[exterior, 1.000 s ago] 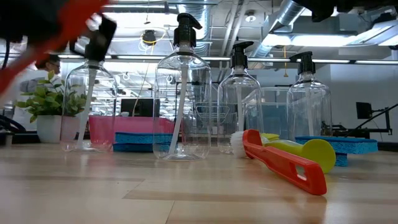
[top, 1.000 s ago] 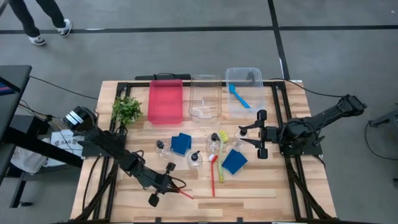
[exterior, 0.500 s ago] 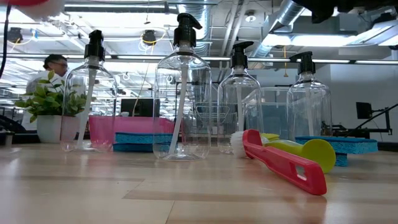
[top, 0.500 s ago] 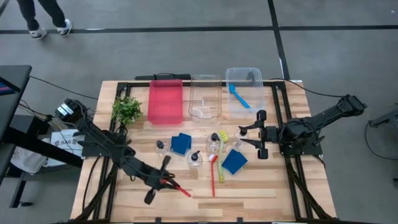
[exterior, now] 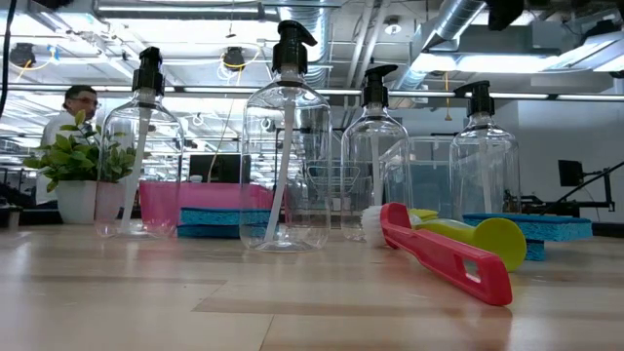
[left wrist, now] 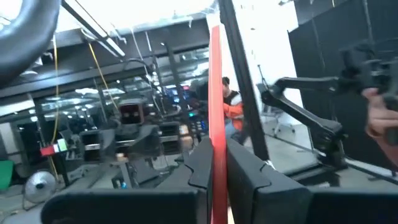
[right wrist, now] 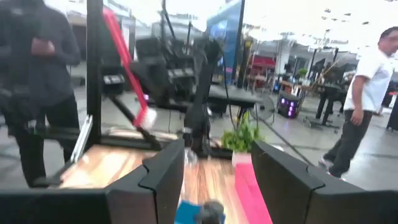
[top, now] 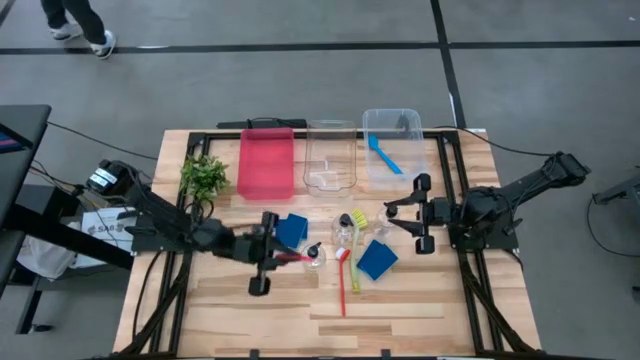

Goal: Pick & Place Kitchen Sink Supplies
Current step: Put the red dishwashing brush into the white transparent bin

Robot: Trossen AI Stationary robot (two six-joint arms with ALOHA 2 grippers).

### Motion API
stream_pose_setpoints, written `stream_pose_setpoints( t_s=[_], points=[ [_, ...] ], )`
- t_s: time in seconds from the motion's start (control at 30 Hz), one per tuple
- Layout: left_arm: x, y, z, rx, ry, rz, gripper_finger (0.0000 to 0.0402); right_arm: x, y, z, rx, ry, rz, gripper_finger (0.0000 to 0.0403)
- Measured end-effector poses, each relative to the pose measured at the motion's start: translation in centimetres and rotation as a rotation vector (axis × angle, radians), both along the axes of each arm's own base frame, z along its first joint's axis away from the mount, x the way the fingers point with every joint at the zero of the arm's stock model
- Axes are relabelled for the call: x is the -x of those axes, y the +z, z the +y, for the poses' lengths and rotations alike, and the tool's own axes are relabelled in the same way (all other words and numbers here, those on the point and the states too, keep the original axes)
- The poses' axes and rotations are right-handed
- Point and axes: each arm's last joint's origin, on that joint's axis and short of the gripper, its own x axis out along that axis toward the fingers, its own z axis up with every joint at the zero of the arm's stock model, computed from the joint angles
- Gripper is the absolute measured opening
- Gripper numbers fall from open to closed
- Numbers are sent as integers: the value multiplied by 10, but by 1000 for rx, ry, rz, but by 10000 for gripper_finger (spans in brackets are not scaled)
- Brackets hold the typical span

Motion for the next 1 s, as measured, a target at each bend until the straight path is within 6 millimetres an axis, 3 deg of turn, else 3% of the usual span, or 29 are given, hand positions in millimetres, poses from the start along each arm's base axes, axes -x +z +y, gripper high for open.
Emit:
stream_pose_setpoints(
  t_s=[0.27, 0.63, 0.8, 1.0],
  points=[
    [-12, 1, 26, 68, 1, -6, 23, -18, 0, 11, 33, 102, -77, 182],
    [-40, -28, 26, 97, 12, 8, 24, -57, -8, 32, 127, 188, -171, 167],
    [-62, -32, 21, 97, 19, 11, 27, -81, -8, 44, 143, 207, -134, 158],
    [-65, -31, 20, 95, 19, 12, 25, -99, -9, 52, 152, 209, -105, 153]
  ],
)
